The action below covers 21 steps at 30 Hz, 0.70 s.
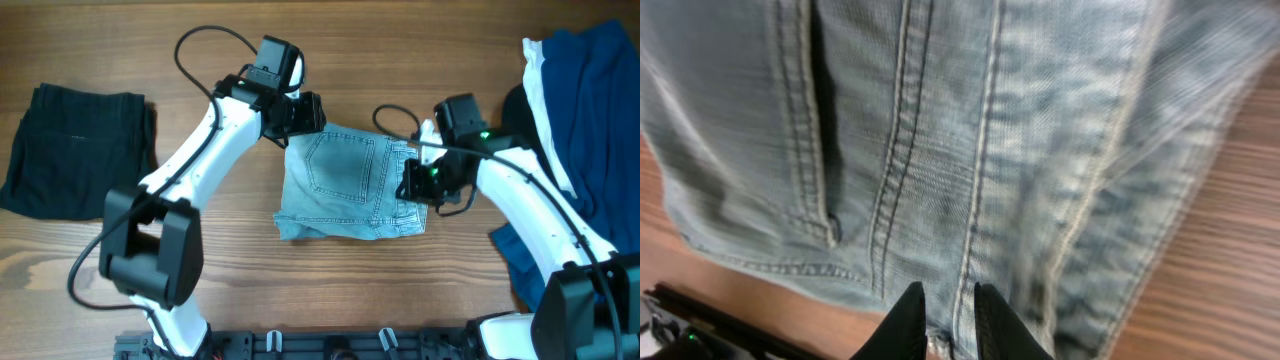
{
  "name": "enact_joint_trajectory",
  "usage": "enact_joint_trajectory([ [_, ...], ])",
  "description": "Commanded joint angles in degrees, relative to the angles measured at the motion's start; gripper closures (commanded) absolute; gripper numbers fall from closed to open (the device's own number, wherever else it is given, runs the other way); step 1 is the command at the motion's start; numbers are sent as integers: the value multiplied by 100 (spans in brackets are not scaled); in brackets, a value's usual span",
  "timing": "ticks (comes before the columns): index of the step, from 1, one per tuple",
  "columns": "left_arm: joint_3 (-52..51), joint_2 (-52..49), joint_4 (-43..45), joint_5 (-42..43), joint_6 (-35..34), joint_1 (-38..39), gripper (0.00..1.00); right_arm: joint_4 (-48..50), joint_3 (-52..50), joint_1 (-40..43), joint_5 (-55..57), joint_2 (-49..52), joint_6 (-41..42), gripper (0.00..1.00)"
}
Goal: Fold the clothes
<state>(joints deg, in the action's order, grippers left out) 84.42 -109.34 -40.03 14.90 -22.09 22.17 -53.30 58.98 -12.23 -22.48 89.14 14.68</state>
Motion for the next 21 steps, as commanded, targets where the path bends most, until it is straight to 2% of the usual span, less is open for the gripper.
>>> enact_joint_trajectory([
  [1,105,-603,39,85,243,20,40,627,-752,-144,-315,63,-22,83],
  [4,105,-1036,-26,-68,240,15,37,1419,-1434,-142,-221,116,319,83],
  [7,105,-1364,-332,-671,234,-24,37,2028,-1864,-142,485,304,1040,82],
  [9,105,-1419,-603,-846,216,-94,40,2417,-1919,-127,662,514,1078,82],
  [12,105,-1421,-1744,-673,-743,-378,40,3405,-1849,111,1257,914,1078,79],
  [15,105,-1421,-2435,-37,-1182,-420,37,3851,-1539,433,1539,927,824,76],
  [16,105,-1410,-2581,361,-1185,-417,37,3805,-1259,535,1440,927,616,76],
  [18,105,-1283,-2732,988,-1185,-420,37,3099,-378,621,1191,911,203,75],
  [21,111,-909,-2702,1130,-1182,-490,37,1794,682,619,1189,846,114,75],
])
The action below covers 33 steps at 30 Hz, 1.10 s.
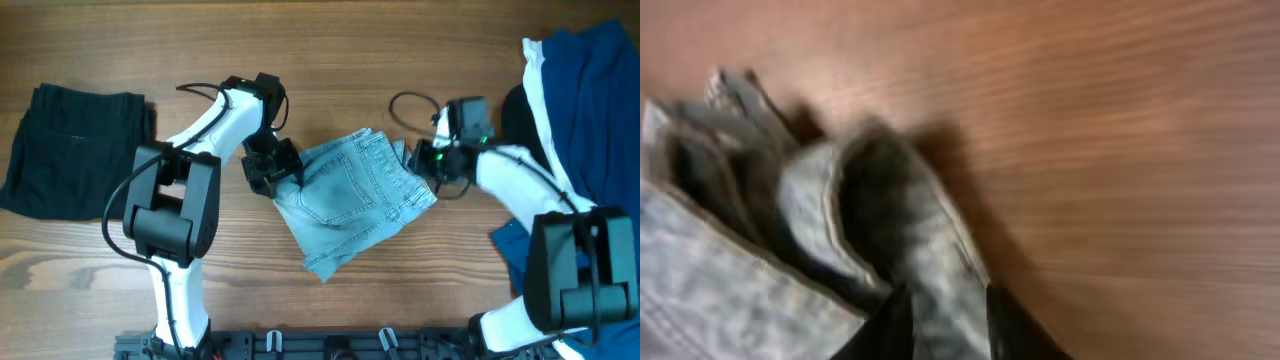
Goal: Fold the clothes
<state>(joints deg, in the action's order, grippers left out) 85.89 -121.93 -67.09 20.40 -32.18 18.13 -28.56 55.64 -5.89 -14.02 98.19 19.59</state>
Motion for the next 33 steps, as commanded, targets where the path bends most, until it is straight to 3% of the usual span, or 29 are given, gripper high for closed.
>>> enact_joint_trajectory([
  [1,-35,494,57,549,-173,-125,37,-1062,1268,-15,328,-98,-378,76],
  [6,-35,1397,1056,240,-103,-529,30,-2286,1705,-35,-1106,-597,-487,78],
  [9,-37,1589,1690,76,243,-627,36,-2883,1696,-210,-1799,-669,-977,77],
  [12,-44,1521,1700,72,356,-555,47,-3069,1416,-654,-2122,-651,-1464,77],
  [16,-61,1259,1300,63,656,-264,55,-2579,579,-1401,-2046,-651,-1410,77],
  [22,-476,833,1353,-693,654,245,54,-1001,-966,-1639,-1956,-647,-553,77],
  [24,-614,682,1392,-748,651,304,54,-595,-1309,-1639,-1563,-647,-85,77],
  [28,-909,485,1281,-782,623,258,56,-439,-1449,-1528,588,-649,1119,74],
  [31,-1014,479,1016,-726,621,254,62,-72,-1443,-1261,1453,-649,1137,70],
  [33,-1014,481,691,-382,603,260,67,463,-1346,-979,1572,-649,560,69],
])
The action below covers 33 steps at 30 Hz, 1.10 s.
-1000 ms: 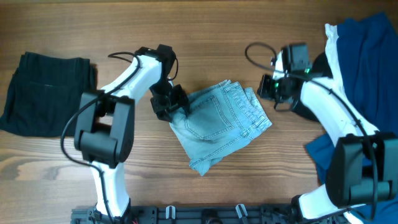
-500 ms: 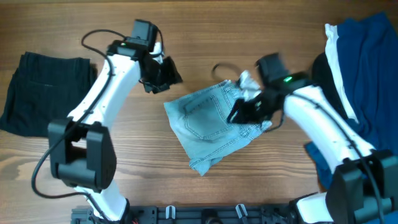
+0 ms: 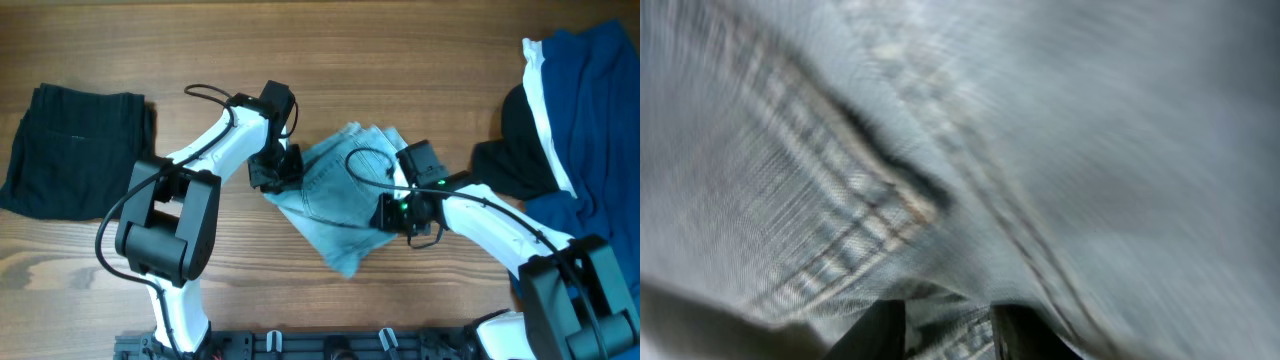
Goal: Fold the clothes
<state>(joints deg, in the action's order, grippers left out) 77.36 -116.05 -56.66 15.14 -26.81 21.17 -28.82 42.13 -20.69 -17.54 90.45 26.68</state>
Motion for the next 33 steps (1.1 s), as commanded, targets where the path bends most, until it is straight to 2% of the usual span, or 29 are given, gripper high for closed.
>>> enact_joint_trajectory([
  [1,-162,-107,-503,365,66,-44,69,710,125,634,1893,125,-354,67],
  [6,-160,72,-852,1054,-83,-44,67,1038,837,833,1274,125,-1187,65],
  [10,-35,699,-678,962,-61,-111,61,857,1027,828,798,114,-1255,61],
  [11,15,922,-527,844,-63,-170,53,723,1027,828,800,114,-1193,61],
  [12,31,1222,-205,693,-61,-280,0,560,1027,828,802,114,-1145,61],
  [15,31,1456,494,448,46,-422,0,393,1027,828,800,114,-1145,56],
  [19,28,1161,1154,452,413,-422,0,321,1027,828,800,114,-1147,48],
  [23,28,555,1458,455,411,-374,0,271,1027,828,800,114,-1145,46],
  [27,28,-15,1655,820,413,-247,0,216,1027,828,802,114,-1147,46],
  [31,28,-343,1843,1405,417,129,0,219,1027,828,800,114,-1119,46],
  [33,28,-420,1930,1421,452,376,1,203,1027,828,800,114,-1121,46],
])
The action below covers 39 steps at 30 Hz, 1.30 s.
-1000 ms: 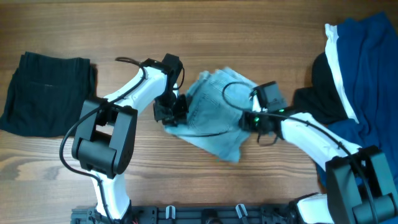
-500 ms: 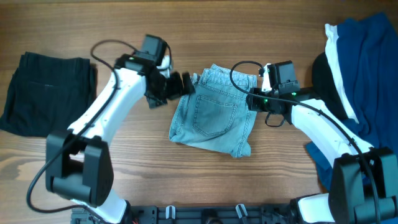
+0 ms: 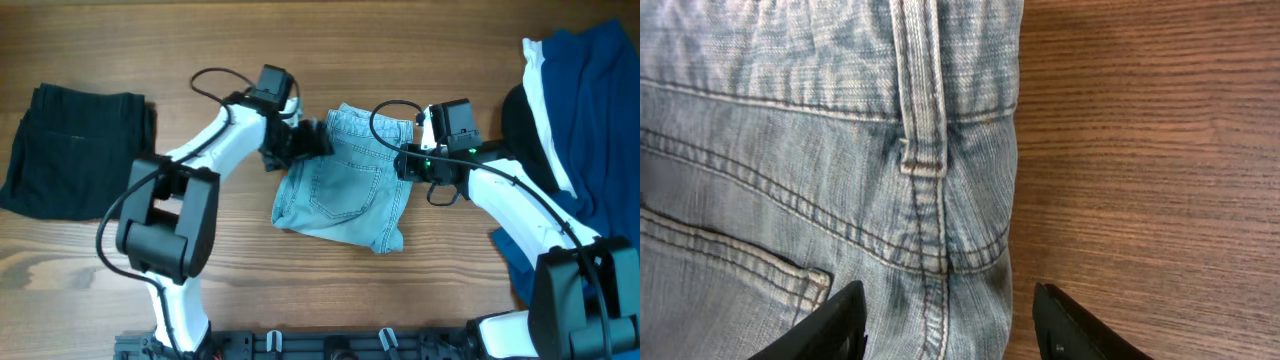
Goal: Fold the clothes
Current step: 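Grasp the folded shorts with the left gripper and carry them left, then place the folded shorts on the black garment at the table's left edge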
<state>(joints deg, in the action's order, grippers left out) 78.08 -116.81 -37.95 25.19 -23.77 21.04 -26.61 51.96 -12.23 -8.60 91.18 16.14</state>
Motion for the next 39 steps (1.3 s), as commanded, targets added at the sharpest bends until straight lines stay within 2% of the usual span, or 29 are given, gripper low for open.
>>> enact_joint_trajectory([
  [1,-44,-354,111,415,245,498,2,-37,44,-17,-94,42,-70,46],
  [2,-44,-354,149,415,284,570,4,-57,44,-17,-94,42,-70,46],
  [4,-44,-354,284,407,391,684,18,-92,44,-17,-94,42,-68,46],
  [6,-44,-354,389,393,389,673,46,-109,44,-17,-92,42,-74,46],
  [8,-44,-352,501,393,387,616,87,-129,44,-17,-92,42,-72,46],
  [9,-42,-350,529,393,387,581,95,-140,44,-17,-92,42,-72,46],
  [12,-39,-214,509,186,391,378,96,-179,55,-7,-35,-98,-70,45],
  [17,-39,782,7,-1147,415,-461,96,-494,149,111,282,-997,-98,42],
  [23,-37,2286,-693,-2022,1335,-1926,96,-802,149,323,280,-1700,-98,41],
  [27,-37,2992,-769,-2039,2105,-3058,96,-929,146,321,278,-1727,-94,40],
  [30,-37,3112,-446,-2035,2492,-3700,96,-1049,144,321,275,-1727,-94,40],
  [34,-37,2959,162,-2000,2542,-4120,96,-1080,144,321,275,-1727,-96,40],
  [36,-37,2830,315,-1711,3032,-4157,96,-1084,144,321,275,-1727,-96,40],
  [39,-37,2717,501,-1718,3425,-4157,96,-1086,144,321,275,-1727,-96,40],
])
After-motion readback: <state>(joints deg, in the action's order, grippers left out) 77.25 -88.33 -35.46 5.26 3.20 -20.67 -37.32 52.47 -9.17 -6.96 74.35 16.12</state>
